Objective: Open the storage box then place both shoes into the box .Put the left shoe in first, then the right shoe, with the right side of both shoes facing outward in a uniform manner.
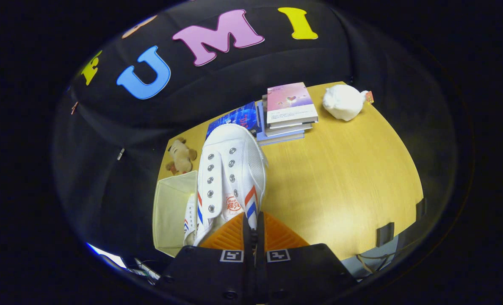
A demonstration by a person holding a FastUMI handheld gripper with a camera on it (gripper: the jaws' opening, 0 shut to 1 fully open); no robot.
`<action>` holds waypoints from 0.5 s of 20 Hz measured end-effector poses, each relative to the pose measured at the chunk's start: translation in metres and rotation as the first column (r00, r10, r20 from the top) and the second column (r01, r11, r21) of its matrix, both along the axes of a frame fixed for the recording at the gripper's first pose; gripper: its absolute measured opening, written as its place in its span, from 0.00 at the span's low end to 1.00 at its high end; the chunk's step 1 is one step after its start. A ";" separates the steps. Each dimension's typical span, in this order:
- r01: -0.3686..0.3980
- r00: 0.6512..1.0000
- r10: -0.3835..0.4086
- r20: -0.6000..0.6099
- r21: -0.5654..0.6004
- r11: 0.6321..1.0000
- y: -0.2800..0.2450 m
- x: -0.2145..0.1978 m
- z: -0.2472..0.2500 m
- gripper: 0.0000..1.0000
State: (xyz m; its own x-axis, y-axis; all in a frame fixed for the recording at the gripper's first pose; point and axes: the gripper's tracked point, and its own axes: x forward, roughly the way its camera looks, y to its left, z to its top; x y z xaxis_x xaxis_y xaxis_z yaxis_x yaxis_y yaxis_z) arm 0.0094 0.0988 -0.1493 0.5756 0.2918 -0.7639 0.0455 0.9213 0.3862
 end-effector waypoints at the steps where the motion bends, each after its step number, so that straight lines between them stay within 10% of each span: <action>1: -0.004 1.000 0.004 -0.003 0.013 1.000 0.015 -0.001 0.003 0.05; 10: -0.129 0.990 0.131 -0.045 0.064 0.990 0.134 -0.016 -0.005 0.05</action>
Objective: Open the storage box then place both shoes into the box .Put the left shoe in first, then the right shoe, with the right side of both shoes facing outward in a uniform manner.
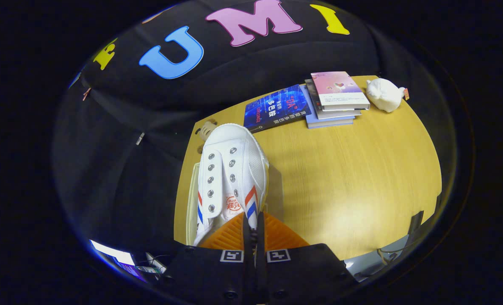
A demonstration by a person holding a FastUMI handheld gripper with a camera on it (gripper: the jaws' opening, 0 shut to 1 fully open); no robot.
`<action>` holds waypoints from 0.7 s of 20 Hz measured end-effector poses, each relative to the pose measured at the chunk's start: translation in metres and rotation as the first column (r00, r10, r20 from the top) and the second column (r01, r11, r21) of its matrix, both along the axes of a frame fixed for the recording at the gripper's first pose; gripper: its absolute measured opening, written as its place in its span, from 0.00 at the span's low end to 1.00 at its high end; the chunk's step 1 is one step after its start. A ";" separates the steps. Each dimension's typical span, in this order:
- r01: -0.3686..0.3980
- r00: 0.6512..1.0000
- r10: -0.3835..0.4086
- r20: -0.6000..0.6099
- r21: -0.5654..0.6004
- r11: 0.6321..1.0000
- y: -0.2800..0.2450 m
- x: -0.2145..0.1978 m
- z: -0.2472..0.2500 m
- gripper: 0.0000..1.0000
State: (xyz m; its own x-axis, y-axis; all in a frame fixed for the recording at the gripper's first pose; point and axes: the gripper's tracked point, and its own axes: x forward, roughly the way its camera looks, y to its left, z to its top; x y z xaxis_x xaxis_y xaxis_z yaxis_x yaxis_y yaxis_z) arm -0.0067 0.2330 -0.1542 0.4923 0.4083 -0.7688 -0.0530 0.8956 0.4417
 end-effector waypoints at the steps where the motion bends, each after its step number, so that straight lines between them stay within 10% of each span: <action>1: -0.009 1.000 0.009 -0.005 -0.004 1.000 0.010 -0.002 -0.003 0.05; 14: -0.052 0.994 0.038 -0.103 -0.138 0.989 0.058 0.000 -0.063 0.13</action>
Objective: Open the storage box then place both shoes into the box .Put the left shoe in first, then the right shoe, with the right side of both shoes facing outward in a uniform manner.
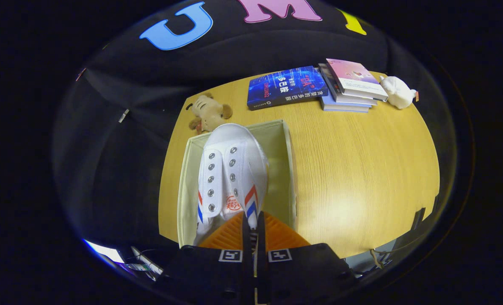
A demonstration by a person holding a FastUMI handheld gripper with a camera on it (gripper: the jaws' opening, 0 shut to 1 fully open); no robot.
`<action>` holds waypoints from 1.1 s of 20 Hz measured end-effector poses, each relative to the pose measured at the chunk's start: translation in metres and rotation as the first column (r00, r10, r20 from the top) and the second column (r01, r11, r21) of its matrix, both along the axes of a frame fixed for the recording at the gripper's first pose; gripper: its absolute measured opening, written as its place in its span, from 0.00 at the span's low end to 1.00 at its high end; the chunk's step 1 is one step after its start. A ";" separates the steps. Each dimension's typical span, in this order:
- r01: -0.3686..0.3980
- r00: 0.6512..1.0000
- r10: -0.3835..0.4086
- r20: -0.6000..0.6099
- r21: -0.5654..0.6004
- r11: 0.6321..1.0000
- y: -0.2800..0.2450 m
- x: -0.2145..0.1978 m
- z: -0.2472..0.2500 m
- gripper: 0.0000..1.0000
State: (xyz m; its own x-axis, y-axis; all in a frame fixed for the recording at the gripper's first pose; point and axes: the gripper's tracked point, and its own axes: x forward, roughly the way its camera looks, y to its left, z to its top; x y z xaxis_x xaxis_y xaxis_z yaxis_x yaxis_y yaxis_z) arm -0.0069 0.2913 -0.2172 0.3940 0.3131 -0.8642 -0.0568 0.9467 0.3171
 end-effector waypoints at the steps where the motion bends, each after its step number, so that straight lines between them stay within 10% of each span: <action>1: -0.010 1.000 0.010 0.007 0.012 1.000 0.005 0.001 0.001 0.19; 4: -0.041 0.997 0.037 0.063 0.063 0.997 0.016 0.006 0.017 0.43; 7: -0.059 0.988 0.055 0.147 0.028 0.998 -0.001 0.016 0.030 0.89; 9: -0.045 0.980 0.040 0.193 0.022 0.999 -0.014 0.019 0.038 0.98; 22: -0.006 0.892 0.006 0.452 -0.001 1.000 -0.152 0.045 0.126 0.99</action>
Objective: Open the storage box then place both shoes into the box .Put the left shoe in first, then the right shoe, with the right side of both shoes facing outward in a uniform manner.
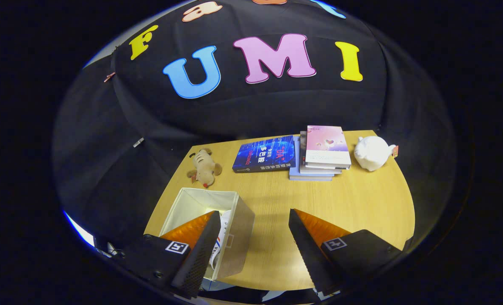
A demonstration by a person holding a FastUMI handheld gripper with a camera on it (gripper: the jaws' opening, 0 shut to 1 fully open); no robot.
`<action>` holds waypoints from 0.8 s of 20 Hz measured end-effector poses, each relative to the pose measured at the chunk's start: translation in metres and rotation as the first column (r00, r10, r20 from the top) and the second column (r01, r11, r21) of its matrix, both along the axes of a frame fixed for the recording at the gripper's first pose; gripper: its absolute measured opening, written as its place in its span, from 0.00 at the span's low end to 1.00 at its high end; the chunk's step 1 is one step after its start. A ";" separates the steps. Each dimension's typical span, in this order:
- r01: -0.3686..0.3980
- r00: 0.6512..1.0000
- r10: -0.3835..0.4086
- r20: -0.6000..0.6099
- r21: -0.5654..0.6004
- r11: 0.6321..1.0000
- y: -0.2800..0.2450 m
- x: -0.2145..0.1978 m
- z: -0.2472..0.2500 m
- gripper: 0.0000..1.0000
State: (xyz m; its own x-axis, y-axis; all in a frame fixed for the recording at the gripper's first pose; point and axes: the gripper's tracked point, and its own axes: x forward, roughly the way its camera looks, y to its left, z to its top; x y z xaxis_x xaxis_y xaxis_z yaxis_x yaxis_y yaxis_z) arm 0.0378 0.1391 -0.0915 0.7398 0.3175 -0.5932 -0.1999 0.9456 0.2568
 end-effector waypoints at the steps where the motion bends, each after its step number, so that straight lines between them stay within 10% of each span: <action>1: -0.001 1.000 0.000 0.019 0.009 1.000 -0.010 0.003 0.008 0.99; 8: -0.024 0.963 0.040 0.266 -0.065 0.998 -0.086 0.029 0.070 0.98; 16: 0.076 0.830 0.007 0.558 -0.125 0.989 -0.152 0.036 0.143 0.98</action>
State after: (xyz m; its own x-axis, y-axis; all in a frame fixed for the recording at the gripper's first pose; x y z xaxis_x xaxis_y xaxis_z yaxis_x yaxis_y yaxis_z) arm 0.0733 -0.0133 0.0514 0.9659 0.2327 -0.1133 -0.2363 0.9715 -0.0188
